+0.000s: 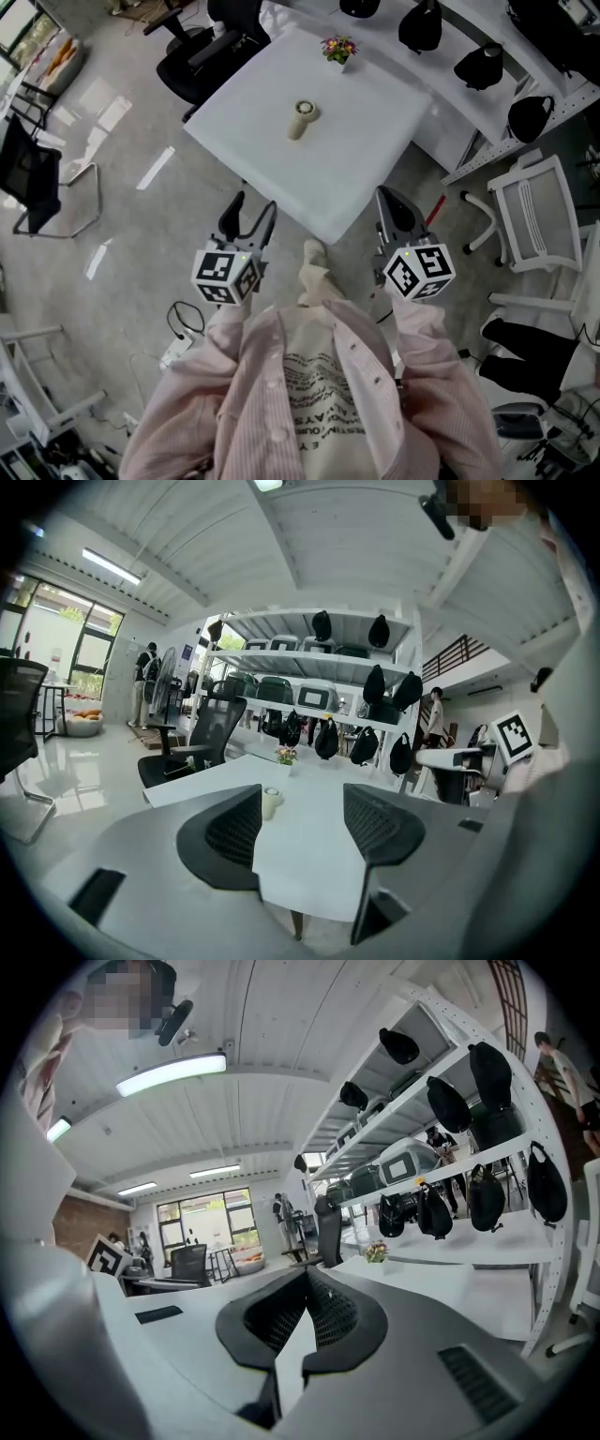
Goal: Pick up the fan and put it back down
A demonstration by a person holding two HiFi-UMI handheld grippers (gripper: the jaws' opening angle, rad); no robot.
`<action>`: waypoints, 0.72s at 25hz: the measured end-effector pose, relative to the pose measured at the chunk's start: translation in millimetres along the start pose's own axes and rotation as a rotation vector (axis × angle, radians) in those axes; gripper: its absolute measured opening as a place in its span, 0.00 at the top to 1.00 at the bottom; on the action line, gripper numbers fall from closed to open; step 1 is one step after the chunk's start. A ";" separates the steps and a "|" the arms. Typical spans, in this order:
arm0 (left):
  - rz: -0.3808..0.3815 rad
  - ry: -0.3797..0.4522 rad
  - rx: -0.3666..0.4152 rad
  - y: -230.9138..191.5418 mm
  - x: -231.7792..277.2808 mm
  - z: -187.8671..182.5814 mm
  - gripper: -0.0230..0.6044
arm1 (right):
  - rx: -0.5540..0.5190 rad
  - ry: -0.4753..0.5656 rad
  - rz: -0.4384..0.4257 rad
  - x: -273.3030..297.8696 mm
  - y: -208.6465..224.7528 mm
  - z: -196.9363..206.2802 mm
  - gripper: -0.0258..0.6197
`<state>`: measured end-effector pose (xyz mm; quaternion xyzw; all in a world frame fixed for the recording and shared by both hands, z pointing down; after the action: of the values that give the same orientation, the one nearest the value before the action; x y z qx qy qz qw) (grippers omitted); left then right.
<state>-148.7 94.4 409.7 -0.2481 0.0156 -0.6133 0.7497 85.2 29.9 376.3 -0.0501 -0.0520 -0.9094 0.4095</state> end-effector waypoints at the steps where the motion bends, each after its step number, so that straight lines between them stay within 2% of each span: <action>1: -0.002 -0.002 -0.003 -2.5 6.4 -3.0 0.56 | 0.002 -0.003 -0.007 8.9 2.4 -1.2 0.96; 18: -0.058 -0.095 0.004 -37.4 122.9 -27.5 0.56 | 0.006 -0.052 -0.115 143.6 55.4 -7.0 0.96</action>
<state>-161.4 -33.9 434.8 -0.2759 -0.0285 -0.6221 0.7321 31.7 -113.8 391.5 -0.0695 -0.0681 -0.9297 0.3552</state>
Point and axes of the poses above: the fingertips, and each gripper's own axes: x forward along the fingers, y to its right, z out of its underside, the point moved 2 cm from there along -x, backward along the fingers, and after that the axes turned 12 degrees about -x, right-handed, at the moved point
